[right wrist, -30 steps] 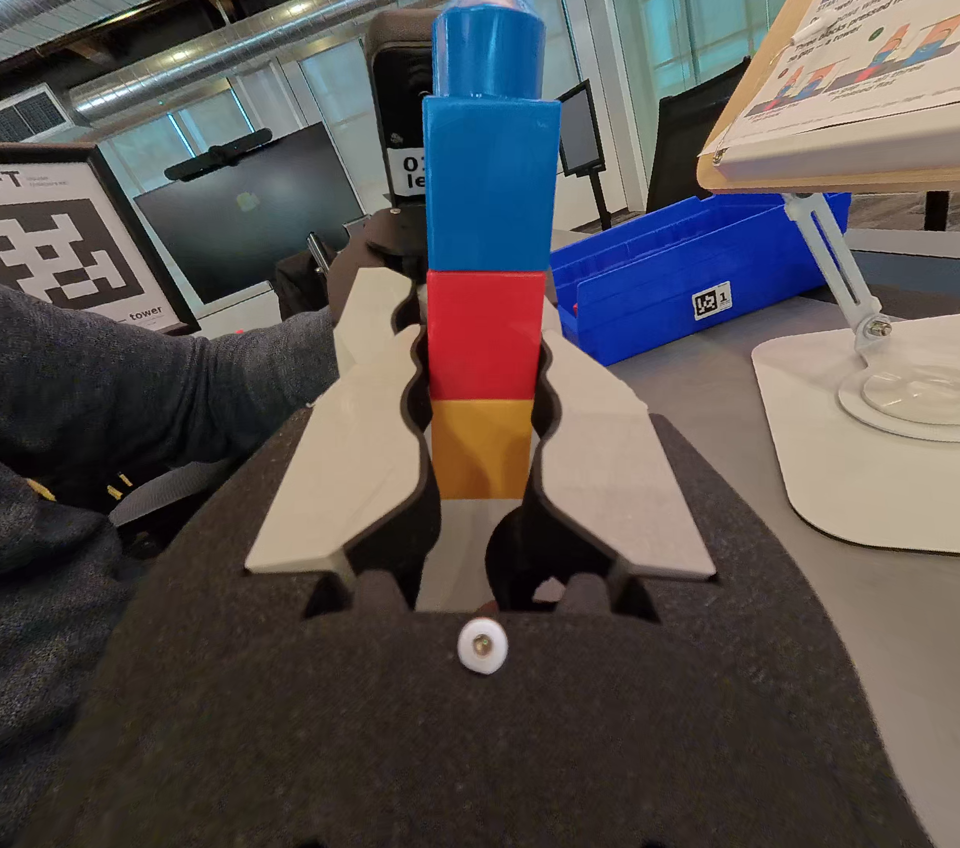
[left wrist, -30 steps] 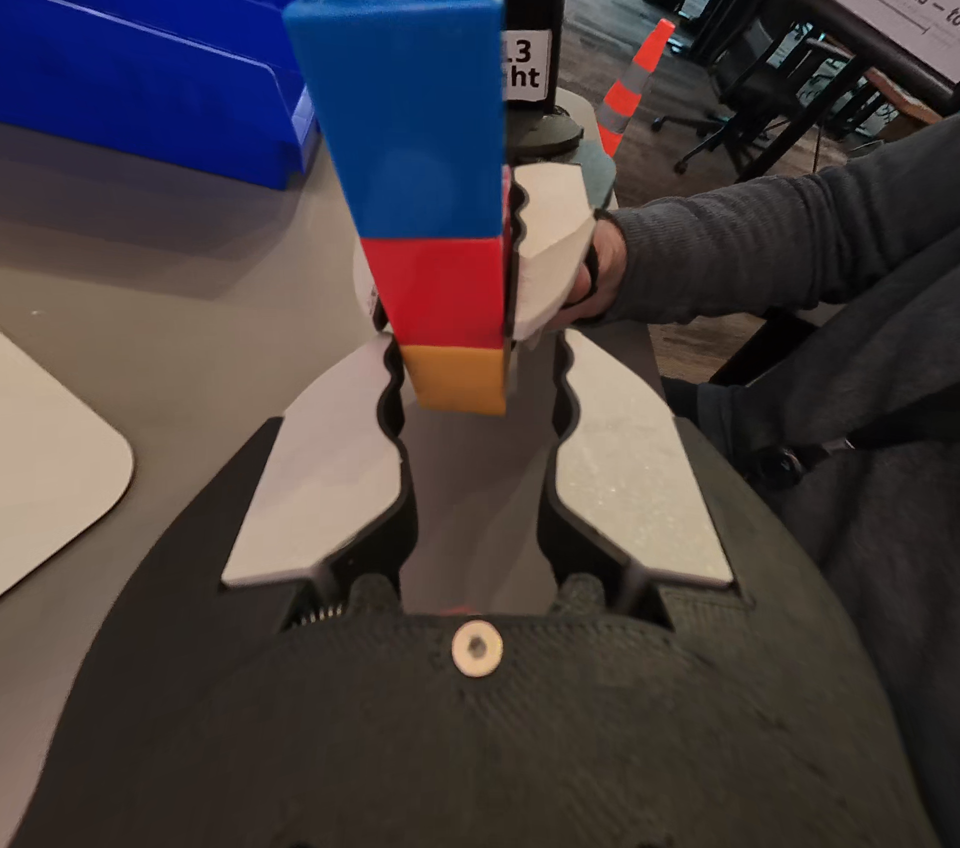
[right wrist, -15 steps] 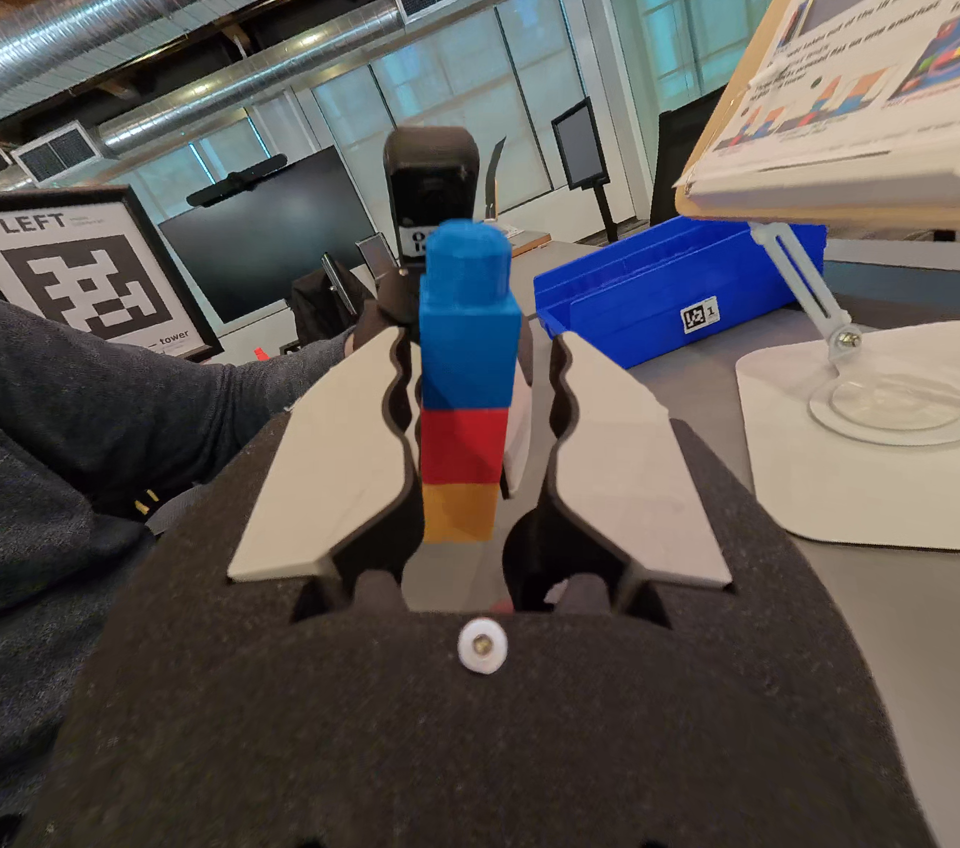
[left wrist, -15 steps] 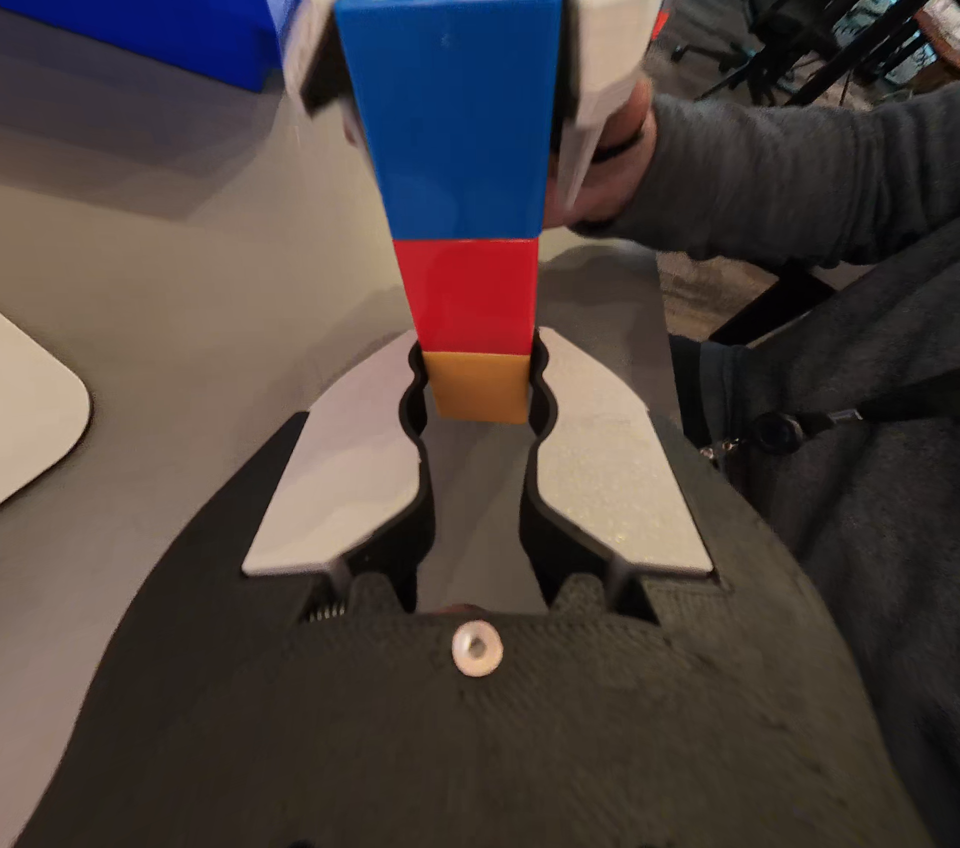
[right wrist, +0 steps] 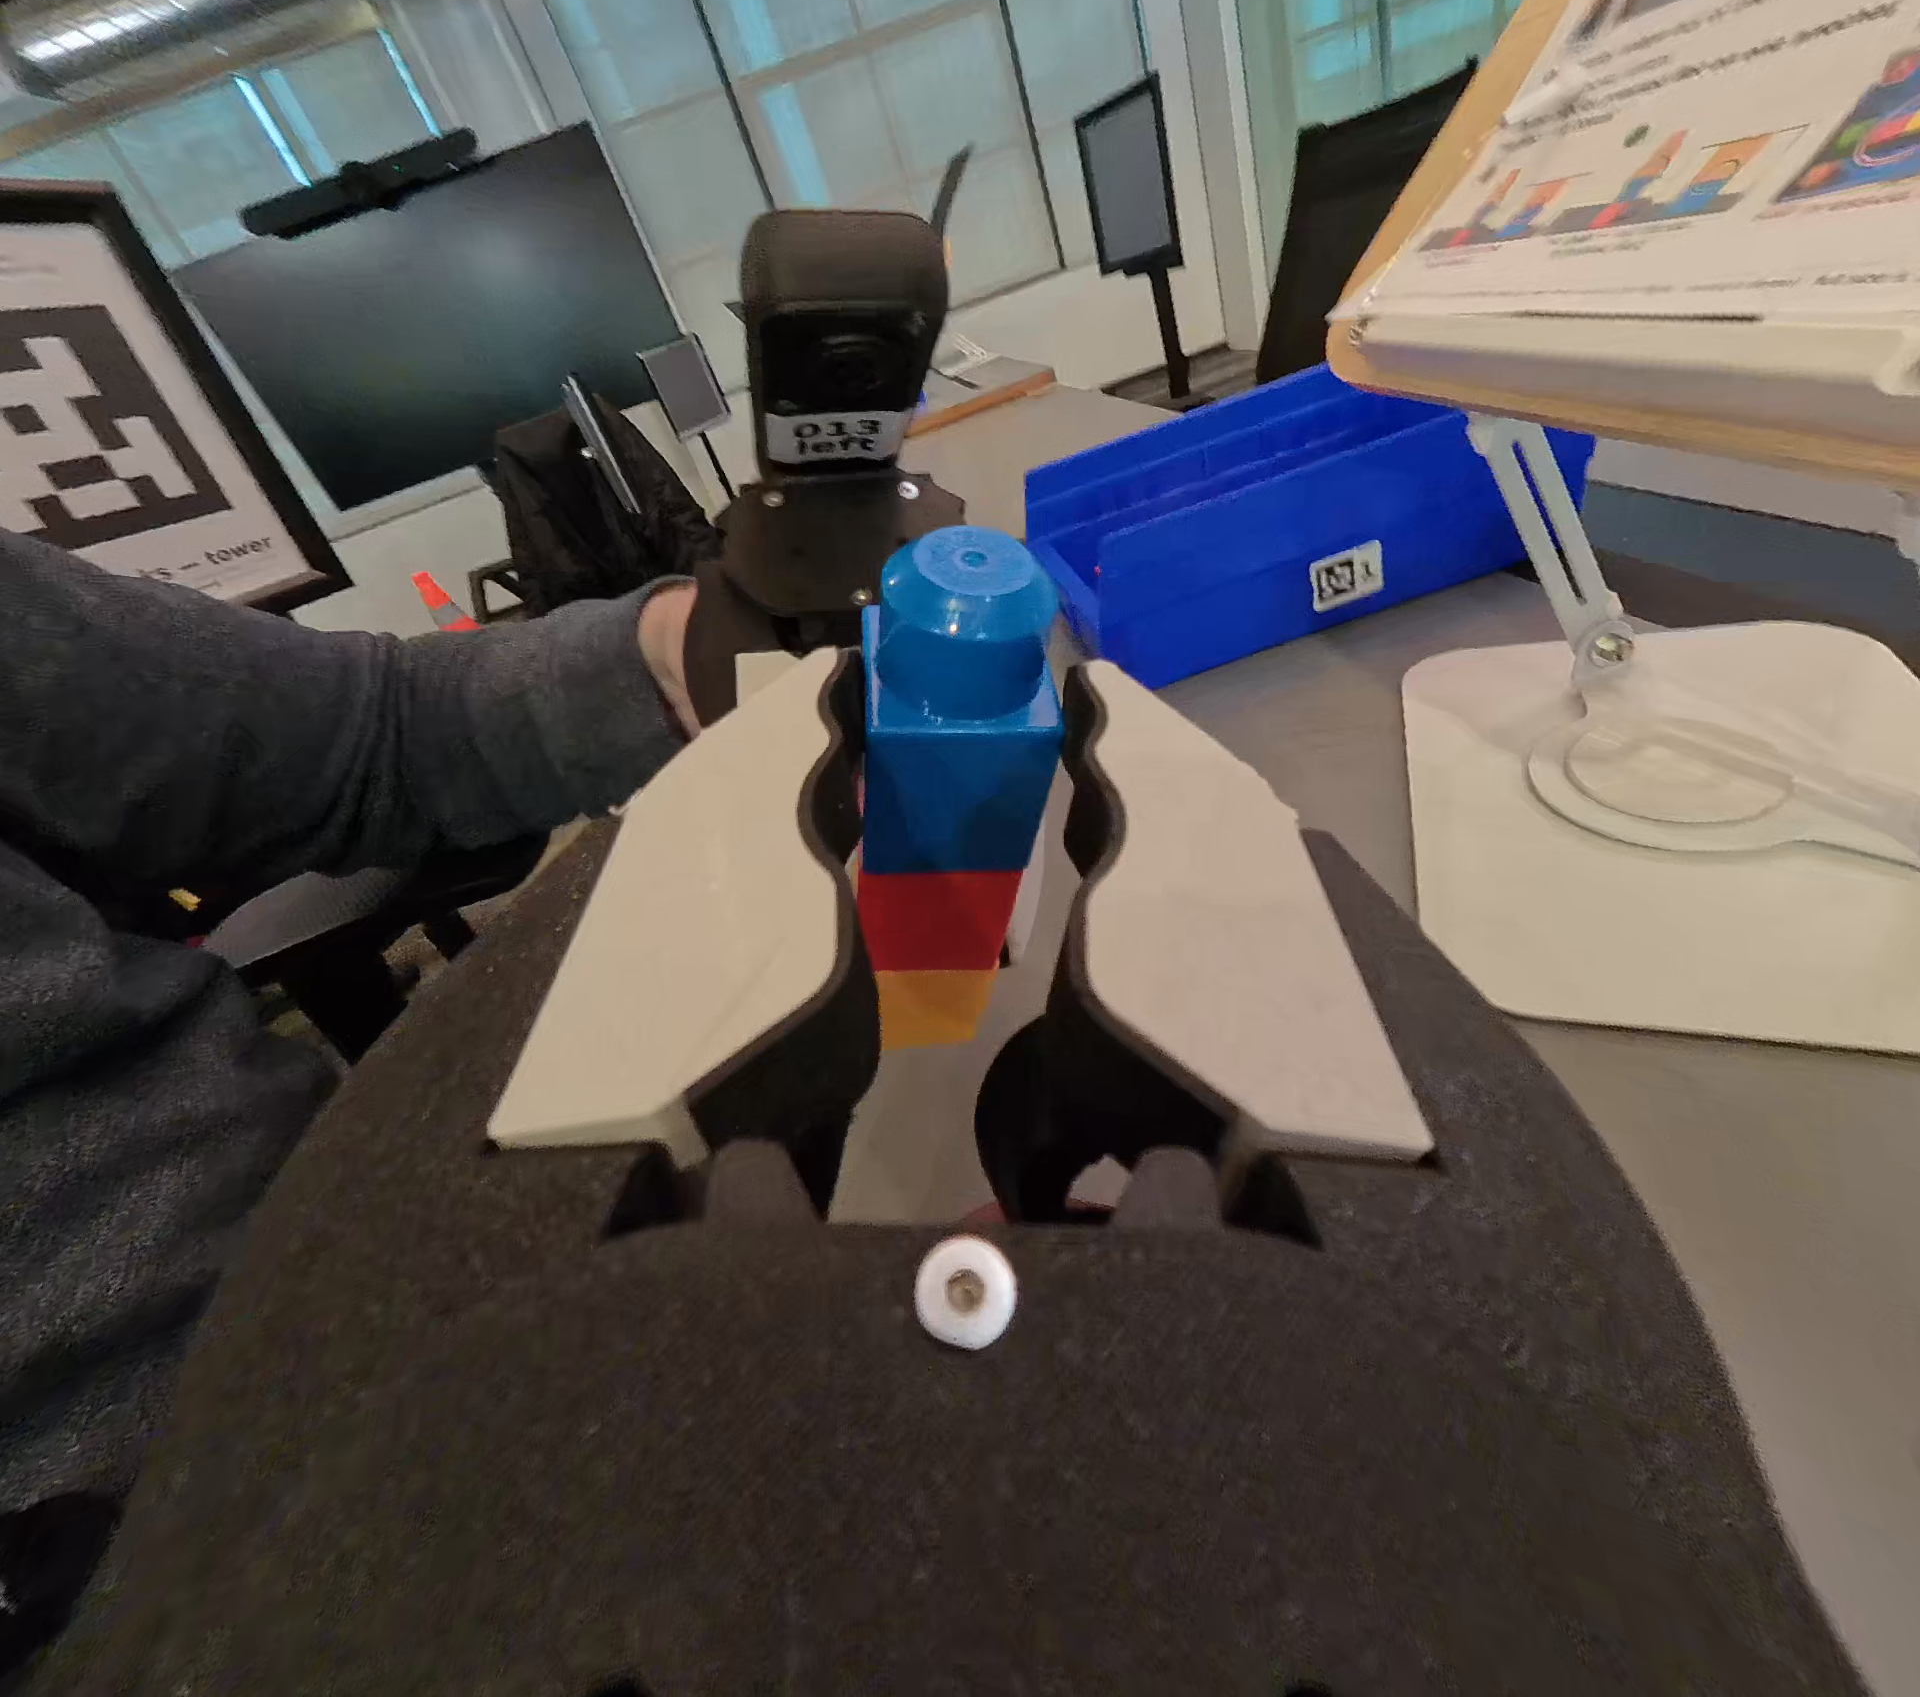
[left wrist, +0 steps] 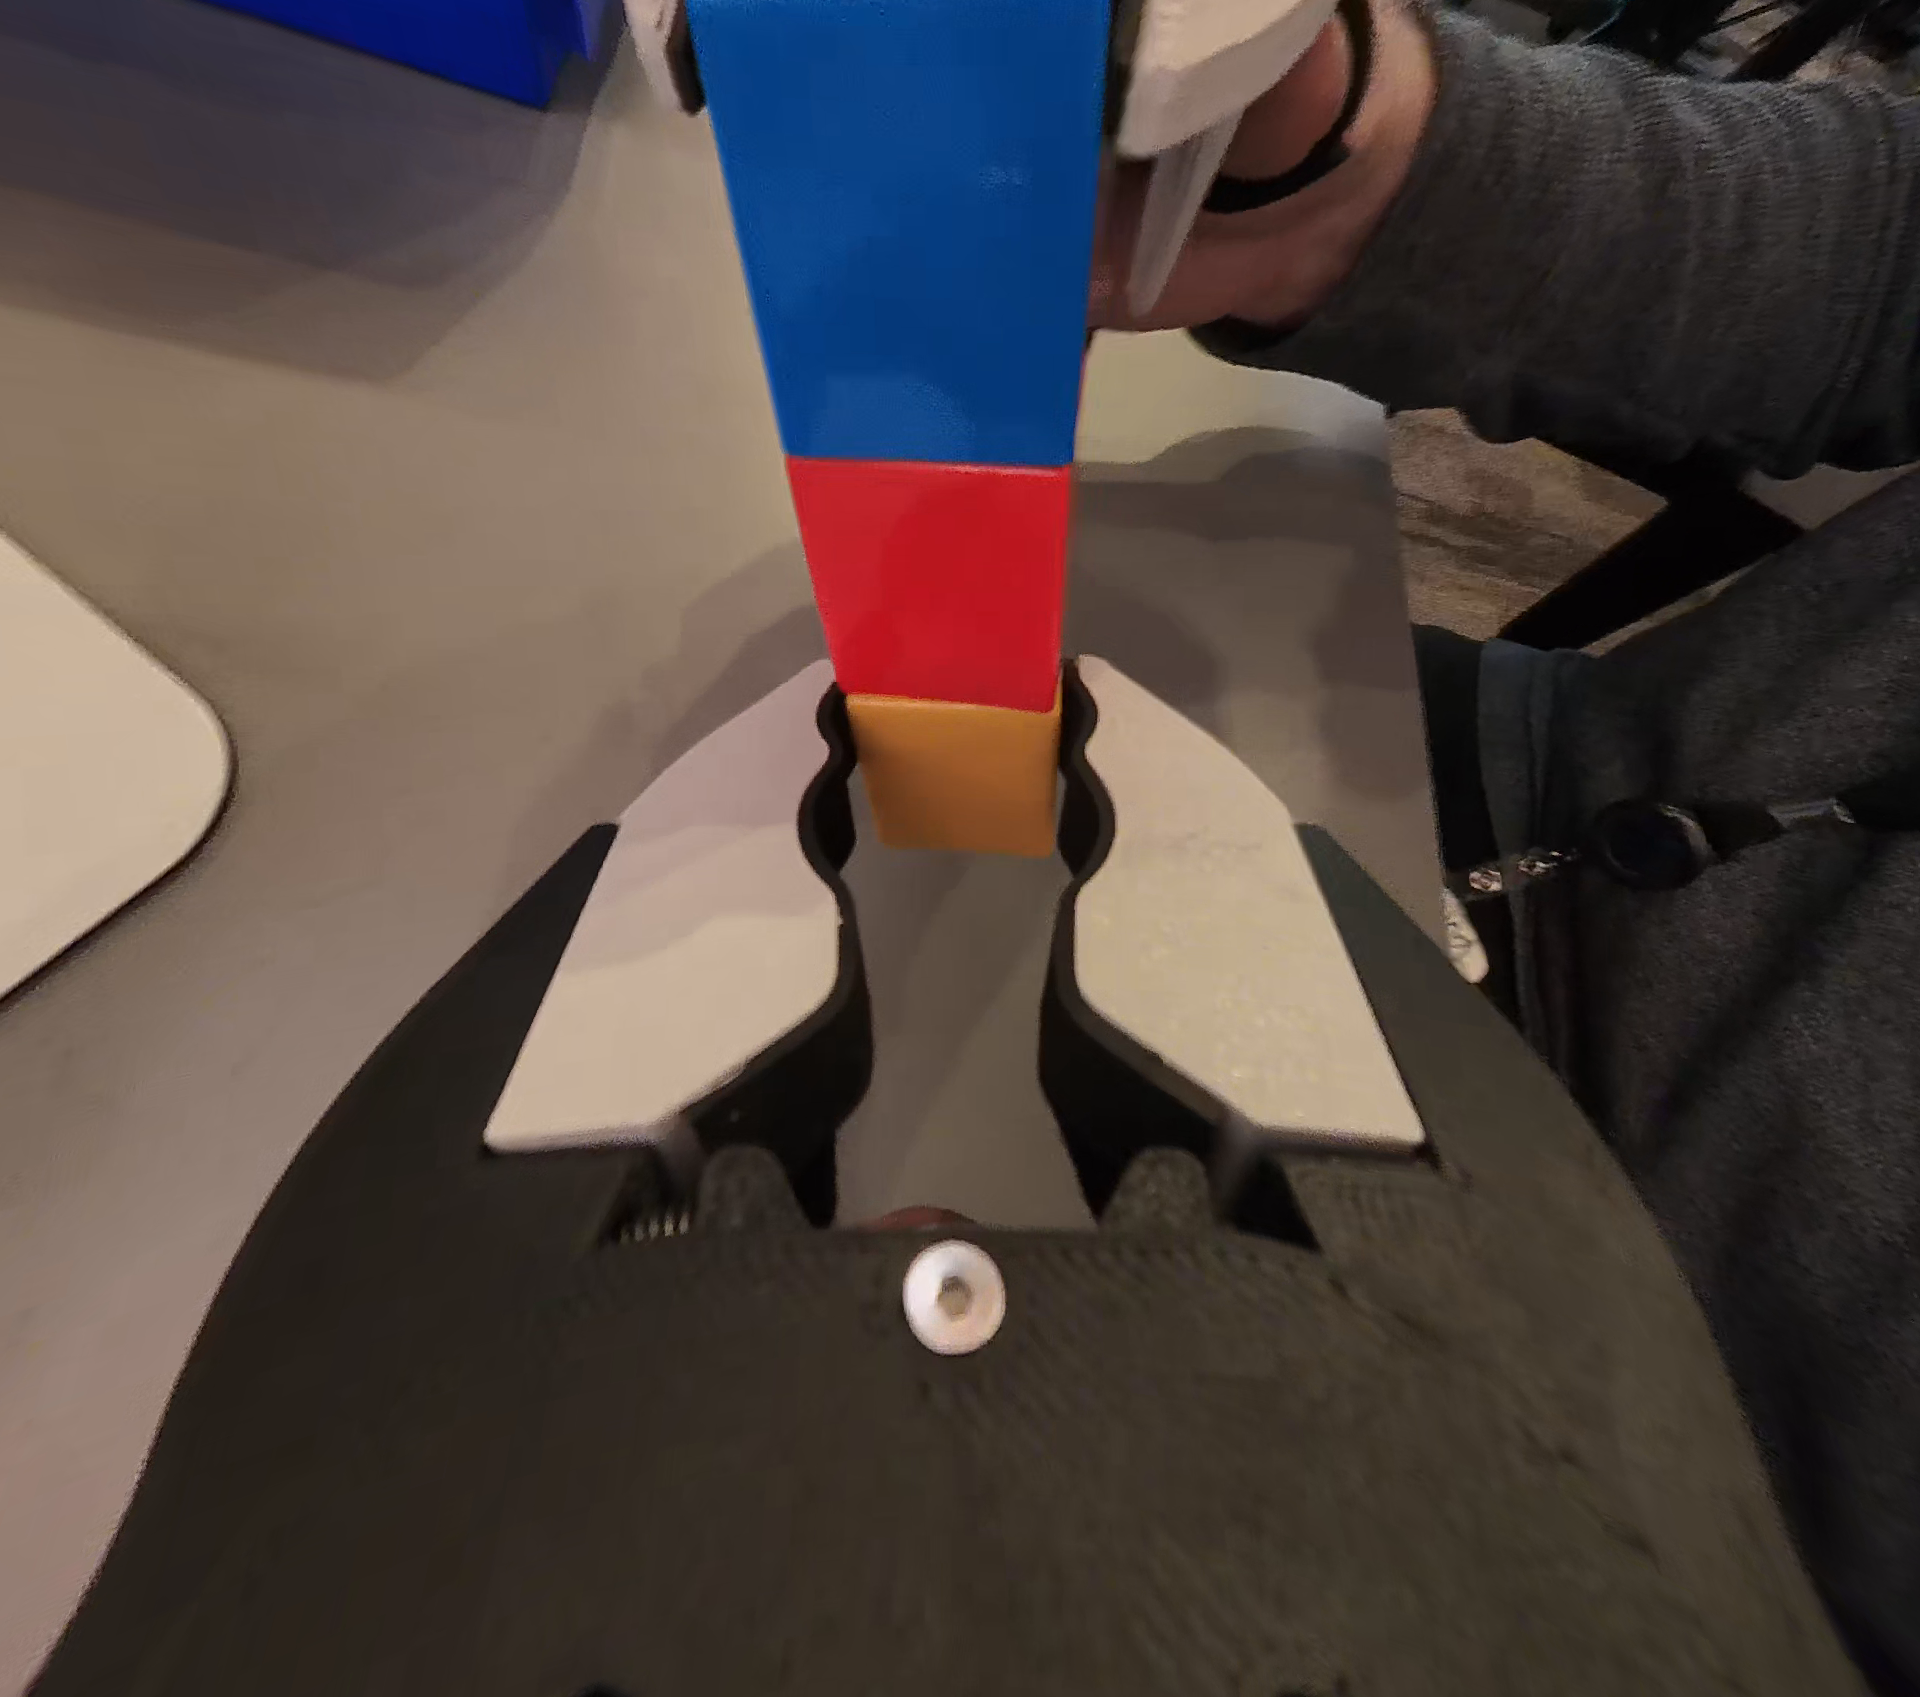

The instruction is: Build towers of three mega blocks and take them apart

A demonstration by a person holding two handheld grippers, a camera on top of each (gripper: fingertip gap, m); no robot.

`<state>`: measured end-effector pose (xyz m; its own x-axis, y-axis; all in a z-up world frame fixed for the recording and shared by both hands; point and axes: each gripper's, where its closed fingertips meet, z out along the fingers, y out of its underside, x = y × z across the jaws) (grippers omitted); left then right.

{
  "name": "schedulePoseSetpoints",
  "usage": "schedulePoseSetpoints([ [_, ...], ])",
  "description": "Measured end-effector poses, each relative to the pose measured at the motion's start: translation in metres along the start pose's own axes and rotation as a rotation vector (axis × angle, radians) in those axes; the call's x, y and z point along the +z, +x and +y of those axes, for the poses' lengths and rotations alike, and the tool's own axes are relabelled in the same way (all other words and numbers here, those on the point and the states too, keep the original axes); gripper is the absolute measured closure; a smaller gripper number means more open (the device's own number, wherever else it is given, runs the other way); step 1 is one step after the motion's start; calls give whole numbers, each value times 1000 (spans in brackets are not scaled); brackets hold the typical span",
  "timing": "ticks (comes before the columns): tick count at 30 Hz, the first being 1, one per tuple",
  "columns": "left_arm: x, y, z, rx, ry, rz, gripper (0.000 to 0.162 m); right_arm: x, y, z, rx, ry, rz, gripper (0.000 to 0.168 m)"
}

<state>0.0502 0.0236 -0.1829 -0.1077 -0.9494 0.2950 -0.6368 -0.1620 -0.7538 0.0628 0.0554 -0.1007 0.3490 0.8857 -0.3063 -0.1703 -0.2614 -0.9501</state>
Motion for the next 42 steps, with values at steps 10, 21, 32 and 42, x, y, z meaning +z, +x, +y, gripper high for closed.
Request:
schedulePoseSetpoints([
  [10,0,-1,-2,7,19,19,126,0,2,-1,28,16,3,132],
  [21,-1,3,-4,22,33,49,126,5,-7,21,19,-149,-55,132],
  [32,-1,10,-3,31,26,109,126,5,-12,22,14,-160,-89,132],
  [42,0,12,-5,35,36,118,126,5,-14,19,32,-156,-90,129],
])
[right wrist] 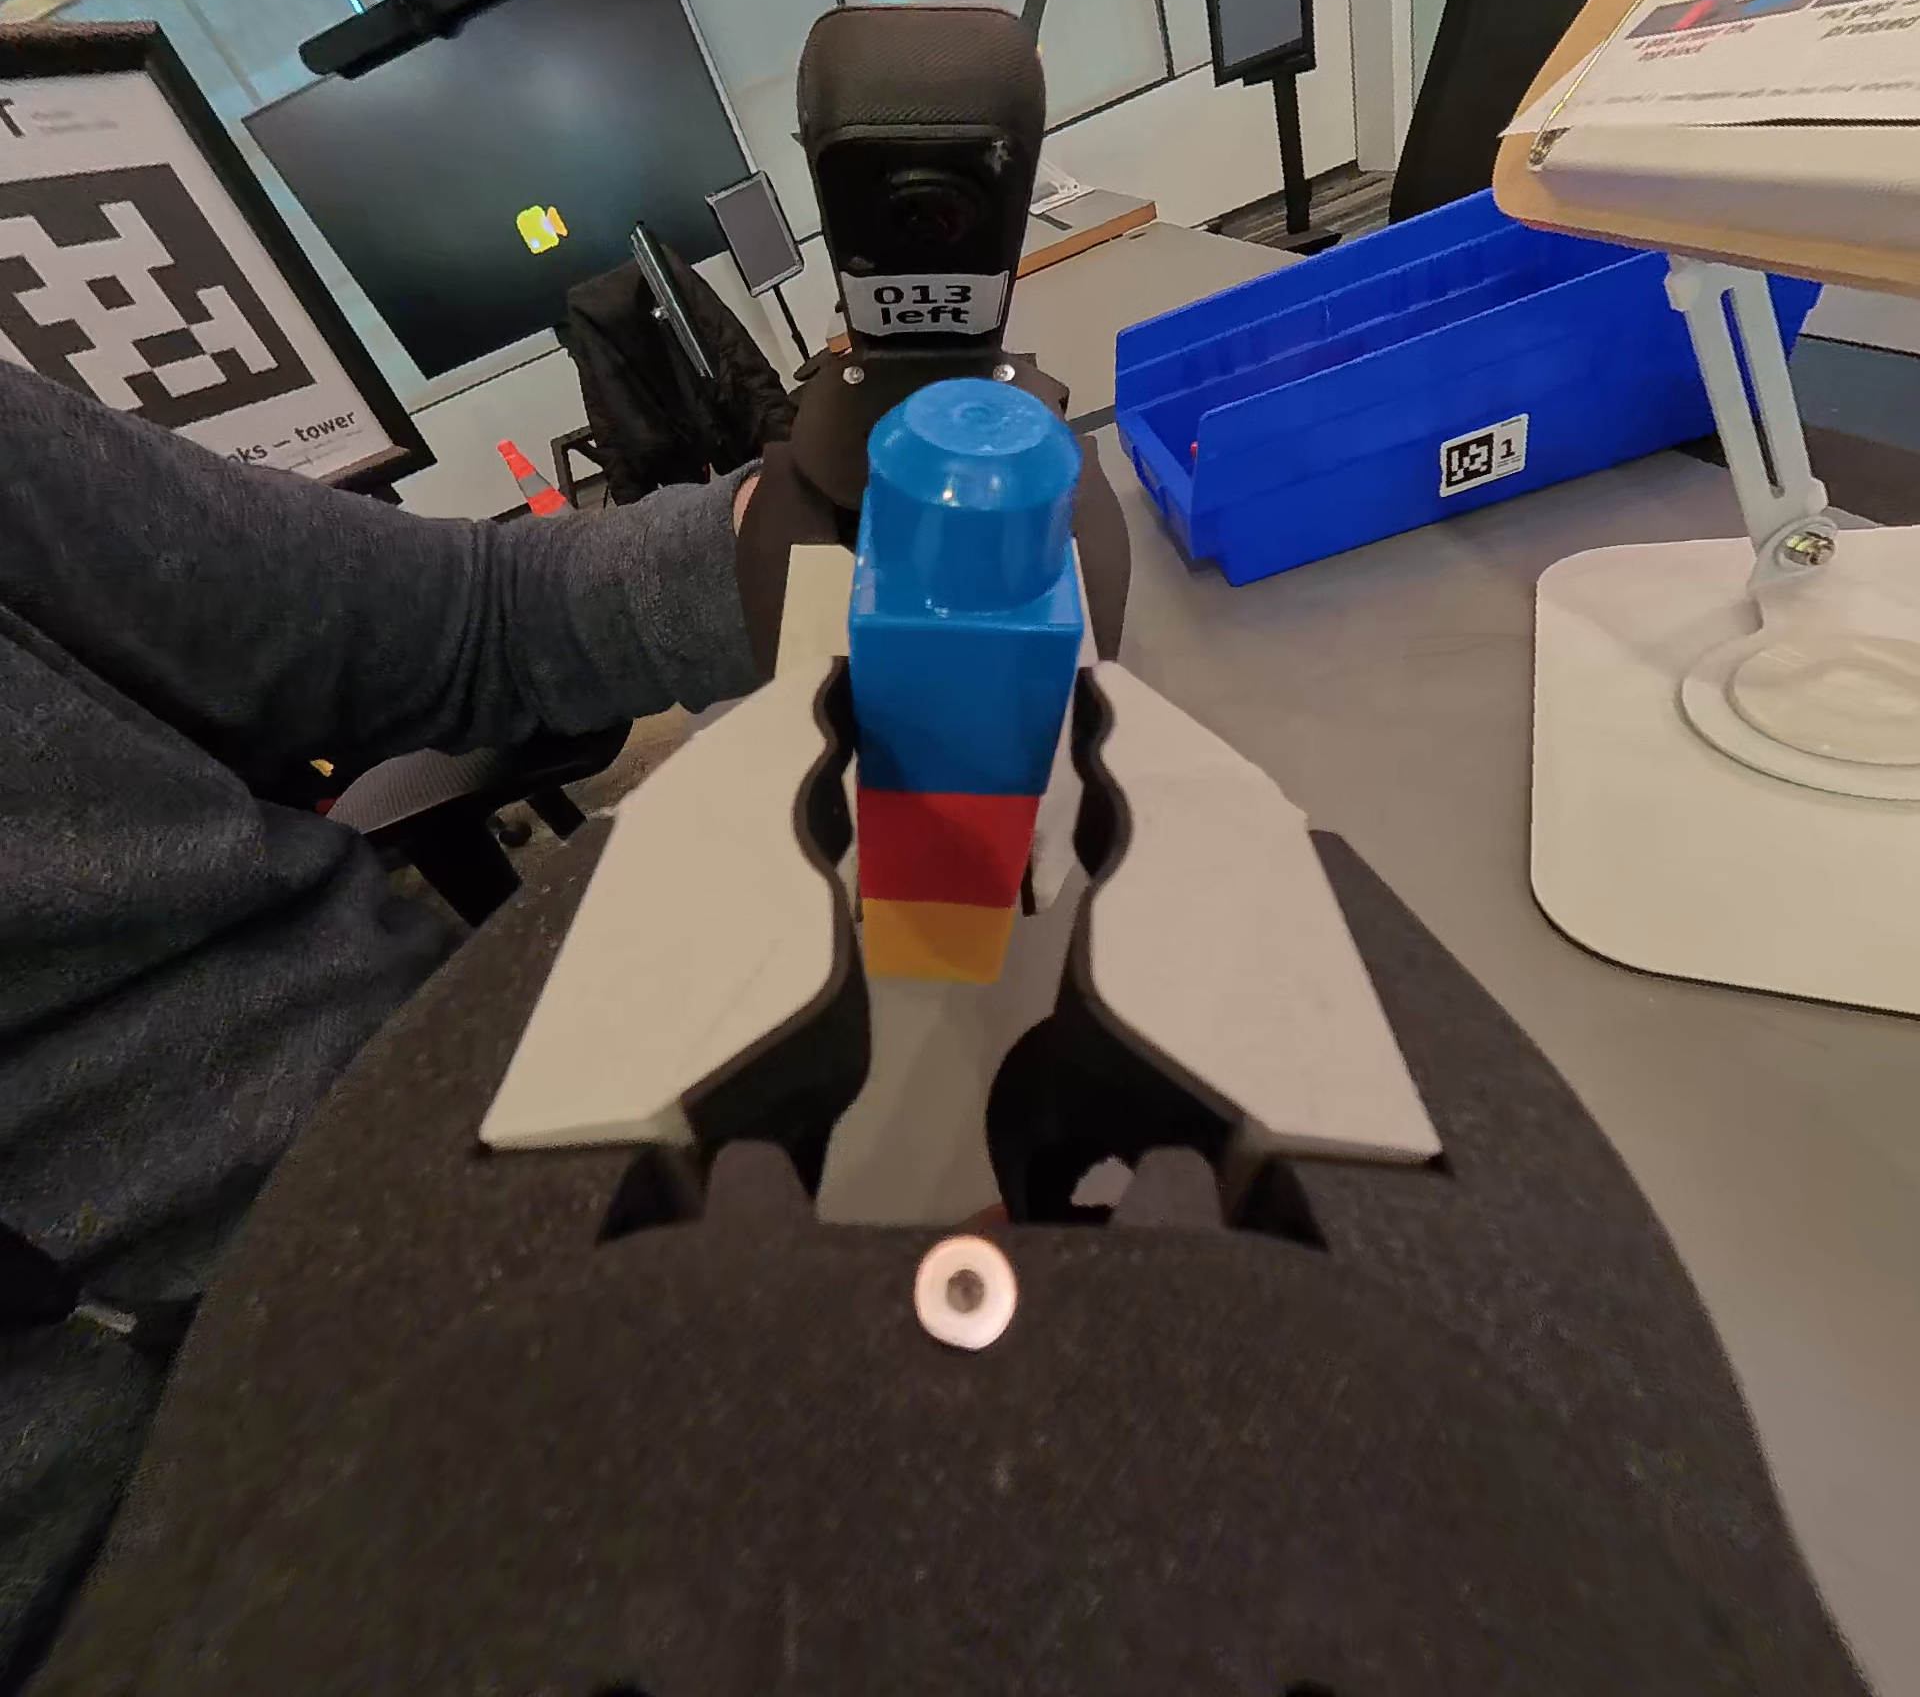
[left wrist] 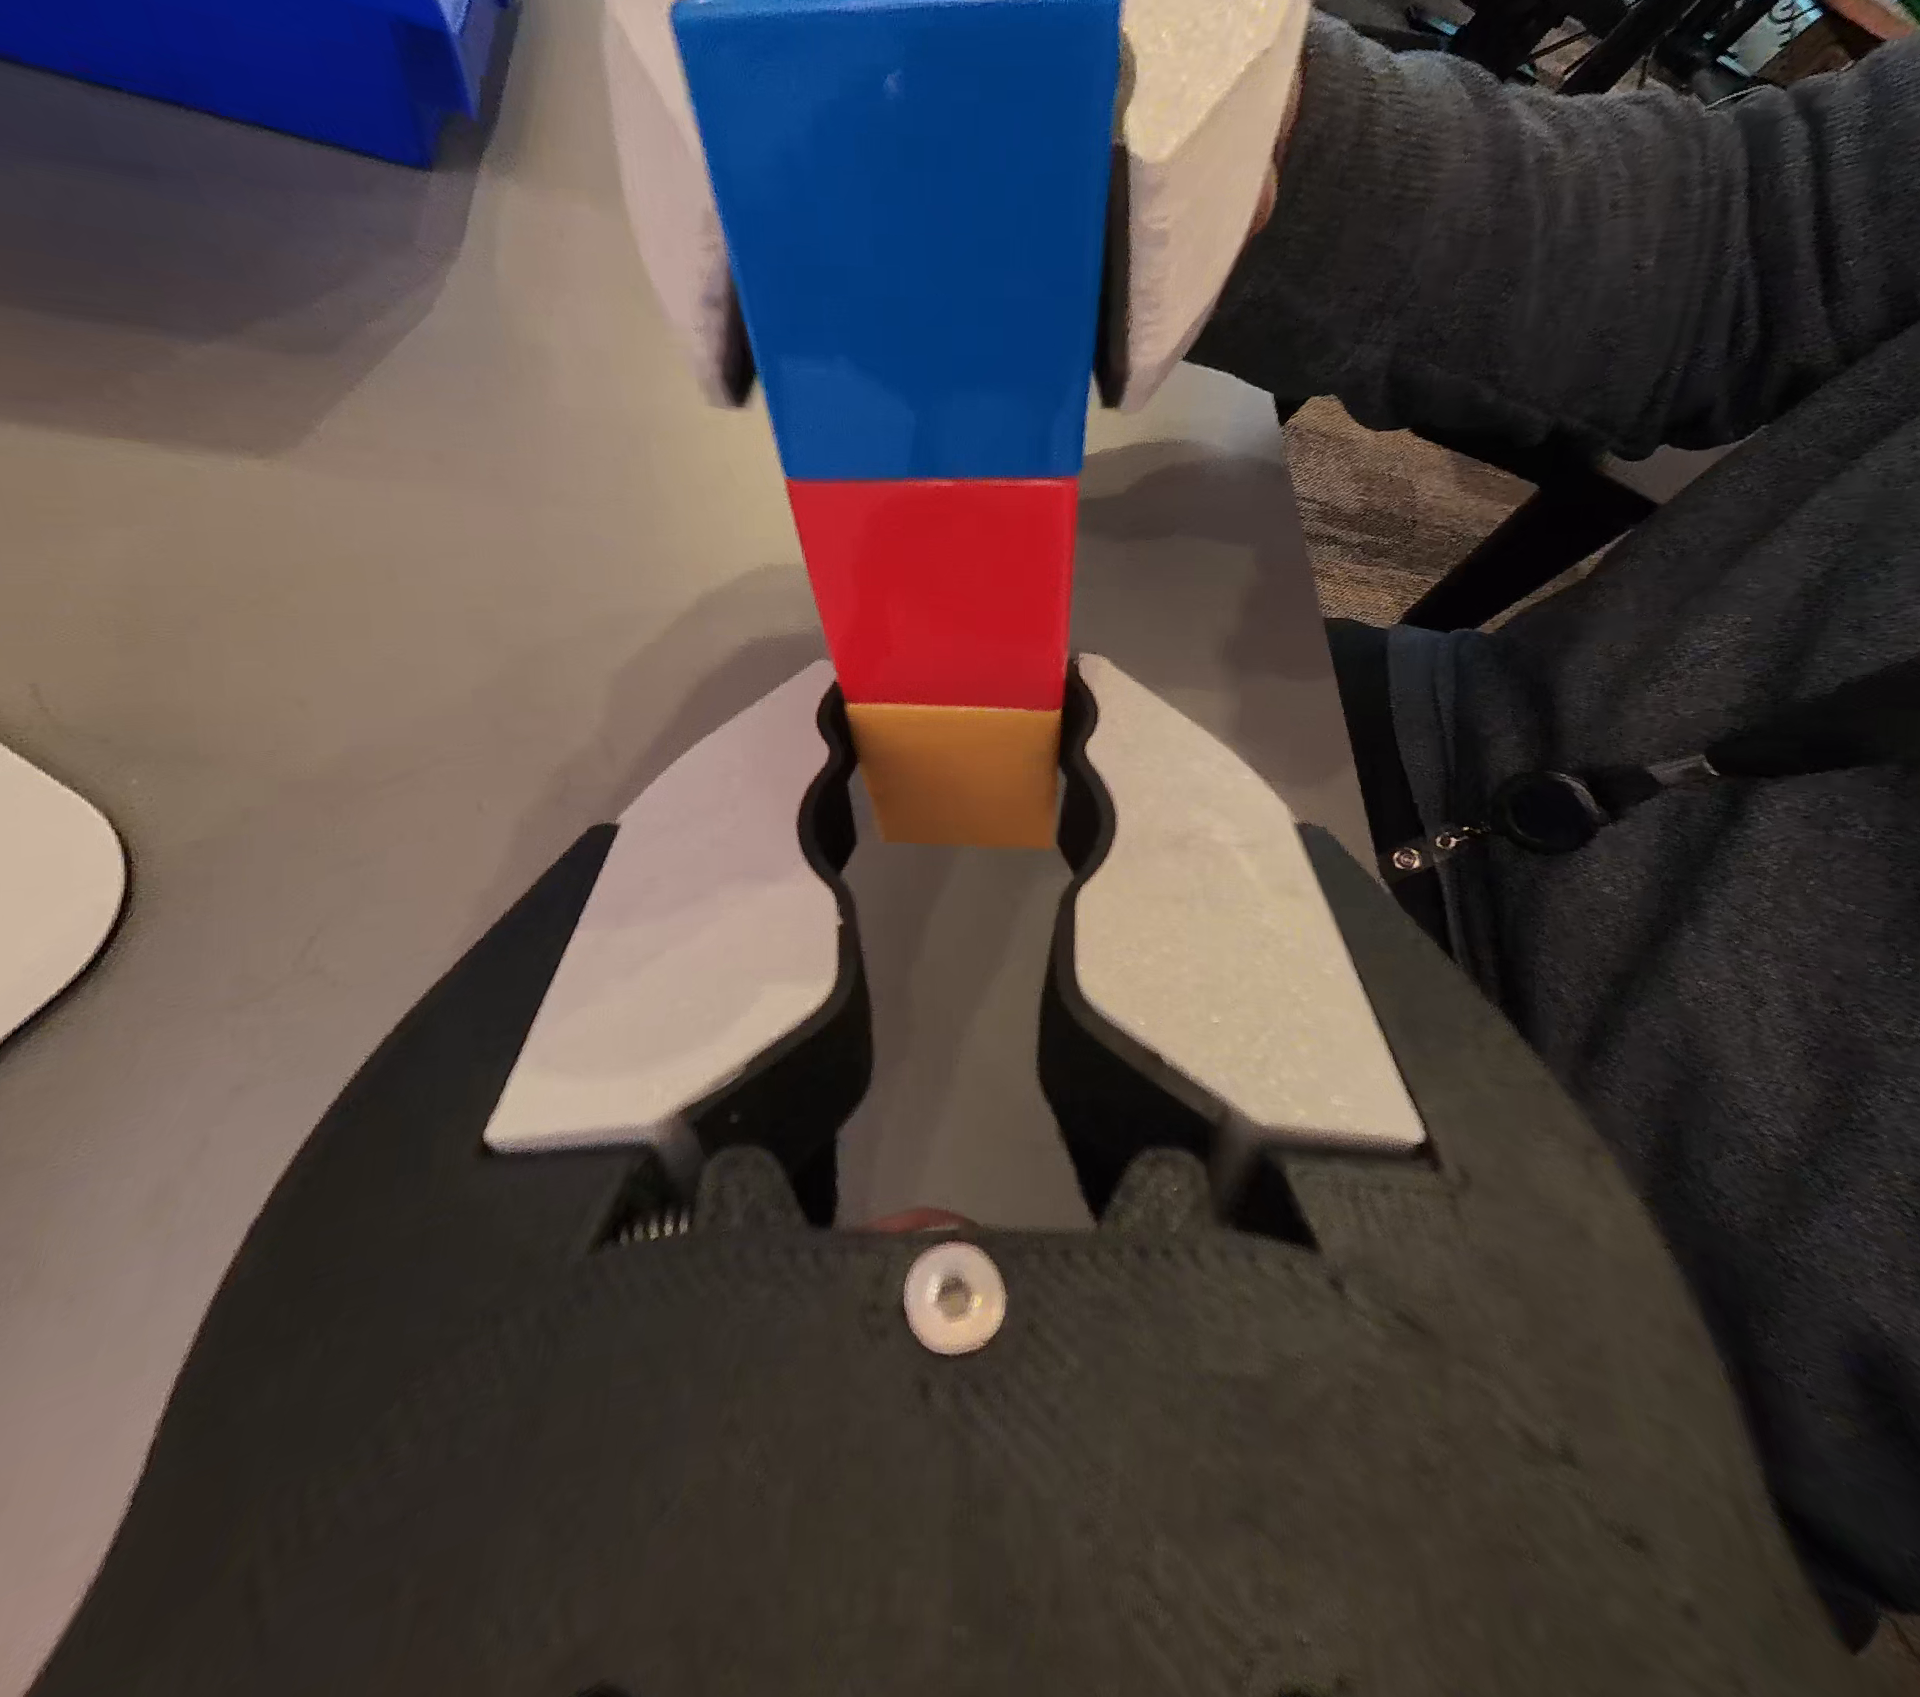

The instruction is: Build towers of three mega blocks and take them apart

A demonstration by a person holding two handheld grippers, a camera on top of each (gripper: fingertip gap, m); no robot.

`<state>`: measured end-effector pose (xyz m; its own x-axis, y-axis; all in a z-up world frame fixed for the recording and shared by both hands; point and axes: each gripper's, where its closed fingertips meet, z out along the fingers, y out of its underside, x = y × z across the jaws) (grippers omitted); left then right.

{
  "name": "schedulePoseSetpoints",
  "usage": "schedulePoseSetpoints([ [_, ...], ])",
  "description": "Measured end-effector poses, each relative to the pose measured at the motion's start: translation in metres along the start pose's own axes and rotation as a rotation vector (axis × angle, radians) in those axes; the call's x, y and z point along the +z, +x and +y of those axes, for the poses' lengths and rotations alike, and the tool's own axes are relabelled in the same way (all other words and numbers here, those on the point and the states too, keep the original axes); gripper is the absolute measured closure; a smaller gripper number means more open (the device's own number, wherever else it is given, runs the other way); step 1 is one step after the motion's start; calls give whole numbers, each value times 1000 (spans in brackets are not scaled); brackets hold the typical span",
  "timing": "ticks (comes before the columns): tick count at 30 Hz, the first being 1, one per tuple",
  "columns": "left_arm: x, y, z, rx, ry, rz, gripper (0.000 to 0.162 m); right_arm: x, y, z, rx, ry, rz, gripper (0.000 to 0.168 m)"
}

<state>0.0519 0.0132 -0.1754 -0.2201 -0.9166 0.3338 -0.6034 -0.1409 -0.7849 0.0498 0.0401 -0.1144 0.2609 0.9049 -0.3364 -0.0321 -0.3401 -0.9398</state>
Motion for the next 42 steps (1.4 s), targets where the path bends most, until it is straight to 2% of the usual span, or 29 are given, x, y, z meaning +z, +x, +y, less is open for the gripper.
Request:
schedulePoseSetpoints([
  [3,-1,1,-1,23,-19,-16,126,3,-2,5,-22,-64,9,122],
  [6,1,3,-1,43,-41,-16,126,4,-7,8,-61,-112,7,133],
  [10,2,4,-5,30,-16,1,125,3,-8,5,-90,-148,39,133],
  [12,-2,-3,-10,8,35,-12,105,-5,-6,-8,-118,-128,82,133],
  [15,-8,-28,-4,24,53,-124,108,-42,7,-47,-159,-43,192,133],
  [18,-10,-46,-11,21,168,-177,113,-95,34,-87,-210,28,382,133],
  [23,-11,-85,-29,76,307,-383,123,-195,118,-133,-208,128,752,133],
  [26,-6,-103,-41,106,386,-453,125,-233,179,-131,-180,92,904,133],
  [29,1,-116,-47,150,431,-526,130,-246,235,-118,-133,58,970,133],
  [33,11,-131,-49,171,471,-589,132,-240,296,-85,-73,-39,1005,133],
  [35,14,-131,-53,163,482,-559,132,-233,319,-70,-70,-113,1032,133],
  [38,11,-135,-54,199,474,-590,132,-225,347,-54,-51,-170,1063,132],
  [42,10,-138,-51,154,494,-561,131,-225,375,-41,-38,-212,1125,132],
])
